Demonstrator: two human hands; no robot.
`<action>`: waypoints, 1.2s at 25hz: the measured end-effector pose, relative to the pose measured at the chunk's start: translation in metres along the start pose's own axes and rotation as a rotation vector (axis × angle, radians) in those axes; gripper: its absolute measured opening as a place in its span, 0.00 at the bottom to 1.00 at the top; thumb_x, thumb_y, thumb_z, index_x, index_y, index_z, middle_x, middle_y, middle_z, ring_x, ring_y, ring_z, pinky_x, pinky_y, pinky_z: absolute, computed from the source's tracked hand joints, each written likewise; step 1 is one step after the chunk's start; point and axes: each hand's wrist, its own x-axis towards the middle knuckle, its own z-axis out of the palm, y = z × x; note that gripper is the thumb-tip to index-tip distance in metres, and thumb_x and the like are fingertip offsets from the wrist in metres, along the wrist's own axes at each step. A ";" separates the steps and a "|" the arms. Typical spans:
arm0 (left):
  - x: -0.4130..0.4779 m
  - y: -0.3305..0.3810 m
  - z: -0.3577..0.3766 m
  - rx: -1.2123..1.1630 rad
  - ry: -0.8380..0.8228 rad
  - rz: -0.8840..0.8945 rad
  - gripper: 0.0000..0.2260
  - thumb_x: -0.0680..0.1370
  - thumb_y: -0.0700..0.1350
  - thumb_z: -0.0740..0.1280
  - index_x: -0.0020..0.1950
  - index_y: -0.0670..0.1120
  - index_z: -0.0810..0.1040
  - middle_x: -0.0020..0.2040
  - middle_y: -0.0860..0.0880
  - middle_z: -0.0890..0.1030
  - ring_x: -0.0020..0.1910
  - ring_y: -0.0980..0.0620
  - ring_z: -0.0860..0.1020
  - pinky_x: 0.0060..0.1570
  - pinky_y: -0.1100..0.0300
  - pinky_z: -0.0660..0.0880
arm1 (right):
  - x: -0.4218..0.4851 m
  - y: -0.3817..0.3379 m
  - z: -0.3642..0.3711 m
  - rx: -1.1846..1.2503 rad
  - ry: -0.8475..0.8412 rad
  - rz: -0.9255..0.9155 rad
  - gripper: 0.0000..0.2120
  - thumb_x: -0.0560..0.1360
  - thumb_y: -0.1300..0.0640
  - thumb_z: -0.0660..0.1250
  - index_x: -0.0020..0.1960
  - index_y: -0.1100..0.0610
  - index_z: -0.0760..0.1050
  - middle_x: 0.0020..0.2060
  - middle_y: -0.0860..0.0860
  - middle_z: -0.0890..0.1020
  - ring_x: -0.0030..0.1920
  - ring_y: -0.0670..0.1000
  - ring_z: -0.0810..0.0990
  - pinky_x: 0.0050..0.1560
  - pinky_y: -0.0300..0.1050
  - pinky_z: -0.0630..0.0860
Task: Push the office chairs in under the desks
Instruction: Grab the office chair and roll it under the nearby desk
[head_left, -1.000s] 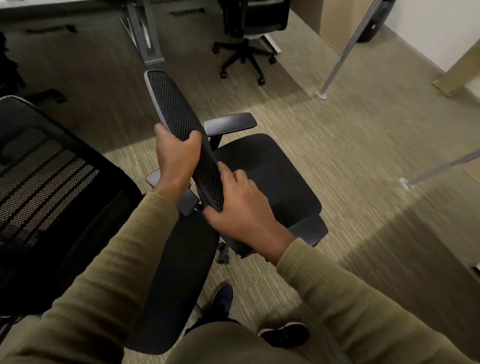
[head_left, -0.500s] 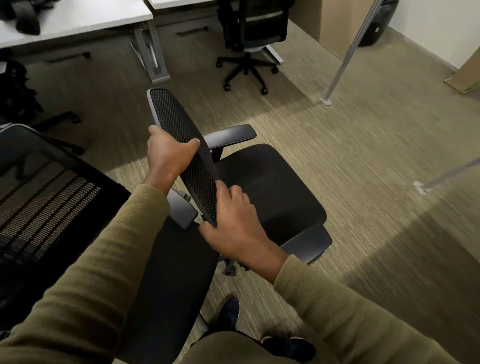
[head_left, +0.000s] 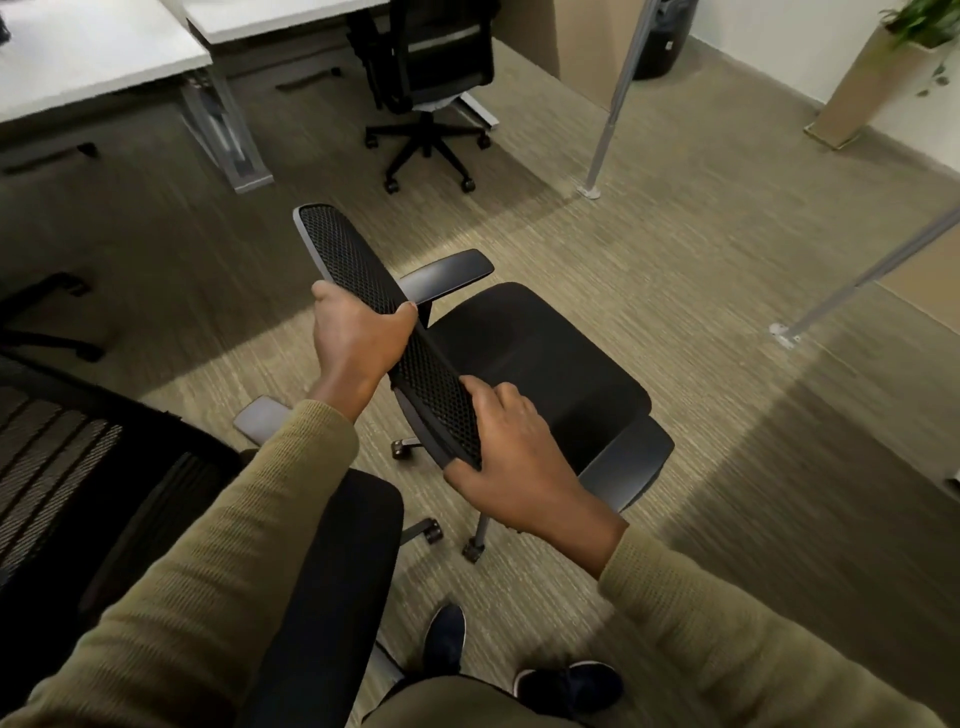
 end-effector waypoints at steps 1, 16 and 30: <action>-0.003 0.007 0.010 0.005 -0.014 0.005 0.33 0.70 0.55 0.77 0.64 0.39 0.66 0.57 0.45 0.74 0.53 0.47 0.74 0.46 0.55 0.72 | -0.002 0.009 -0.006 0.002 0.009 0.010 0.39 0.73 0.47 0.69 0.78 0.54 0.56 0.60 0.53 0.69 0.61 0.55 0.70 0.62 0.54 0.71; -0.086 0.144 0.188 -0.064 -0.261 0.154 0.34 0.70 0.54 0.78 0.64 0.37 0.66 0.63 0.39 0.76 0.60 0.39 0.78 0.56 0.50 0.78 | -0.060 0.174 -0.107 -0.028 0.212 0.235 0.37 0.72 0.47 0.69 0.77 0.53 0.59 0.57 0.52 0.71 0.57 0.54 0.72 0.56 0.48 0.72; -0.217 0.272 0.375 -0.114 -0.500 0.317 0.38 0.70 0.56 0.76 0.69 0.37 0.64 0.67 0.39 0.72 0.65 0.39 0.75 0.62 0.48 0.75 | -0.150 0.346 -0.207 -0.011 0.431 0.444 0.36 0.67 0.46 0.73 0.72 0.53 0.66 0.57 0.51 0.74 0.56 0.54 0.75 0.53 0.51 0.76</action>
